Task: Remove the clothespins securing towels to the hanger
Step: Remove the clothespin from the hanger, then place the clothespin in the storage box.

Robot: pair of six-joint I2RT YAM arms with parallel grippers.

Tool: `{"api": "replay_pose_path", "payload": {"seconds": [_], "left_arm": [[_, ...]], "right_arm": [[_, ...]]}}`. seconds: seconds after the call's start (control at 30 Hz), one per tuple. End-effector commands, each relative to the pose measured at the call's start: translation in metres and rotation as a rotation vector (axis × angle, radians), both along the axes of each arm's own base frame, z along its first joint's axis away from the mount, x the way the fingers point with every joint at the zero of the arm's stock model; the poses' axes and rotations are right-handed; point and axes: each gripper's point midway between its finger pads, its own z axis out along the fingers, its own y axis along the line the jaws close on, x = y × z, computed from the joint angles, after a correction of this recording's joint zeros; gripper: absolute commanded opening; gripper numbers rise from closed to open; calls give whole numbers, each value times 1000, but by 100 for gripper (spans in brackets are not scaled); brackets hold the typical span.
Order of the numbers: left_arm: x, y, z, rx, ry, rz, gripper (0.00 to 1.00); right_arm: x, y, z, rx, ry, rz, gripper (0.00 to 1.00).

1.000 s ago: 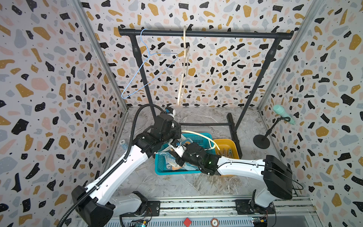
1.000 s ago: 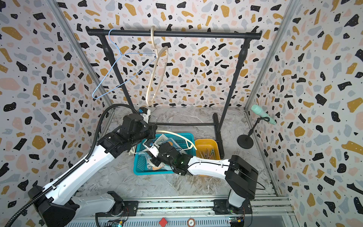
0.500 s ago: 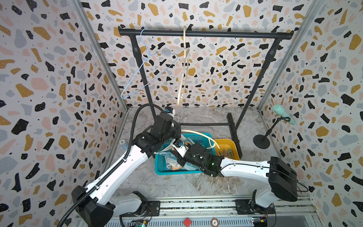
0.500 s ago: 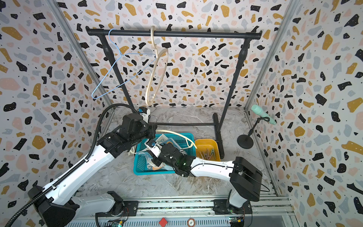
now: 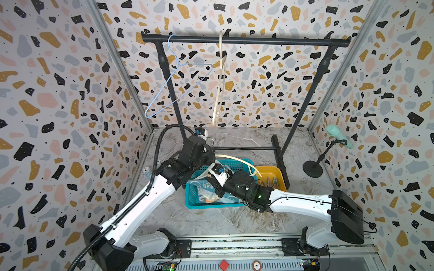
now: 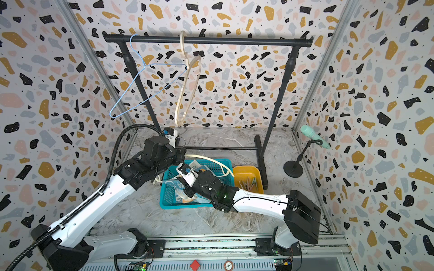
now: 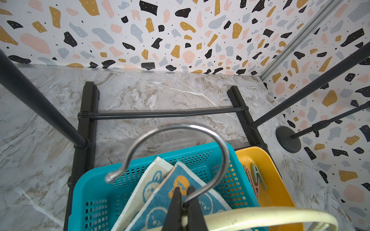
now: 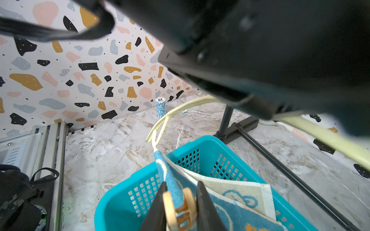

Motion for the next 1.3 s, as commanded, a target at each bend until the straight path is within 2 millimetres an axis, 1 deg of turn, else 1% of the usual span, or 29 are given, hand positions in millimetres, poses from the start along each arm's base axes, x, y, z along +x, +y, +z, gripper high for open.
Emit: {"api": "replay_pose_path", "payload": {"seconds": [0.0,0.13,0.27,0.47,0.7,0.9,1.07,1.27], "left_arm": [[4,5,21,-38,-77,25,0],[5,7,23,-39,-88,36,0],[5,8,25,-48,-95,38,0],[4,10,30,-61,-112,49,0],[3,15,33,-84,-140,69,0],[4,15,31,-84,-147,75,0],[5,15,32,-88,-153,77,0],[4,17,33,-87,-164,83,0]], "right_arm": [[0,-9,24,63,-16,-22,0],[-2,-14,26,76,-7,-24,0],[-6,-20,34,100,-5,-23,0],[-11,-27,41,115,6,-15,0],[-10,-44,44,126,11,-60,0],[-7,-58,41,112,27,-98,0],[-4,-78,31,95,60,-157,0],[1,-112,24,122,109,-226,0]]}}
